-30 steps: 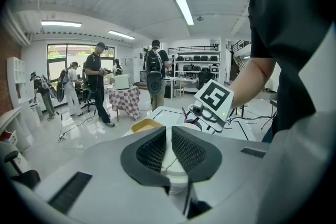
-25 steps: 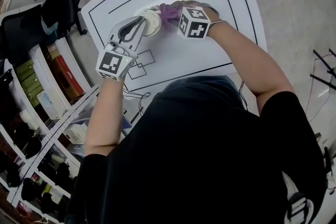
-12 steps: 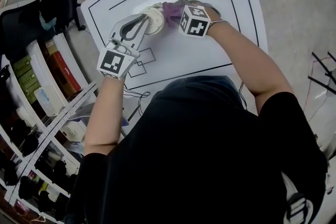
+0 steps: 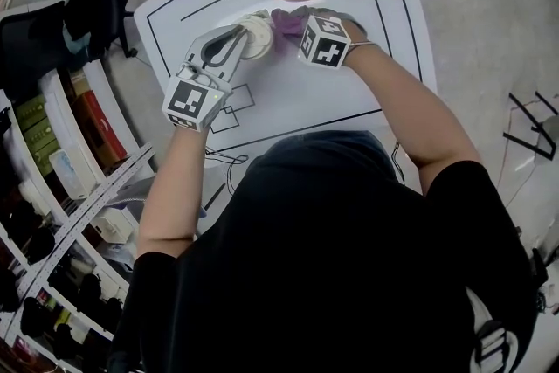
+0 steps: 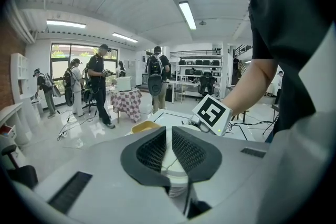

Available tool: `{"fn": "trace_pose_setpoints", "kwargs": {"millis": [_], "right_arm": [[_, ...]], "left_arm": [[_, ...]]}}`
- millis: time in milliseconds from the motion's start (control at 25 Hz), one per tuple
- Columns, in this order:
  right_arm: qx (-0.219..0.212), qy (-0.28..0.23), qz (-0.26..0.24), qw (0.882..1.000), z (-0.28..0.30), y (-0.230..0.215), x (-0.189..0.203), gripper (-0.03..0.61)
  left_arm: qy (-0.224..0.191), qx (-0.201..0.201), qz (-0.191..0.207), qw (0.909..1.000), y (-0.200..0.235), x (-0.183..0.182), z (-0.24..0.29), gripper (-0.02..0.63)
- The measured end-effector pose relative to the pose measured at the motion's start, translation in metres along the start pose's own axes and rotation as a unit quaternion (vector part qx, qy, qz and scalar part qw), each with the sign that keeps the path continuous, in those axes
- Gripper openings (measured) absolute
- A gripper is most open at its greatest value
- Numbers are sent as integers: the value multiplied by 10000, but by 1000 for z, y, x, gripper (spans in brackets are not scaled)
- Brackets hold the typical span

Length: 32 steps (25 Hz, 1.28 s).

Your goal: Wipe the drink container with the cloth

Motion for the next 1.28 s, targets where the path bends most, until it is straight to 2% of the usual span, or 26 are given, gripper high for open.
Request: {"fn": "trace_pose_setpoints", "kwargs": {"millis": [280, 480, 680, 920, 1120, 1280], "right_arm": [[359, 185, 24, 9992, -29, 7, 0, 72], [753, 150, 373, 9963, -62, 6, -4, 74], [1131, -100, 648, 9914, -102, 8, -14, 74], [1770, -576, 684, 9801, -162, 21, -42, 74], [2179, -825, 656, 9703, -205, 46, -69, 74], [2634, -1058, 502, 9575, -236, 68, -97, 74]], "left_arm": [[31, 142, -359, 9992, 4, 1, -3, 49], [149, 230, -386, 9989, 6, -7, -8, 52], [-5, 195, -377, 9991, 8, -19, -23, 61], [-186, 142, -314, 9992, 5, -33, -62, 64], [-322, -14, -462, 9984, 2, -48, -108, 64], [-515, -111, -400, 9978, 5, -50, -144, 64]]}}
Point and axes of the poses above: the fingertips, and each gripper's own axes: z forward along the fingers, y to its left, x out of its underside, the point moved 7 cm from there along -z, backward along the fingers, and after that the axes turned 7 degrees about y, right-handed, at the moved point
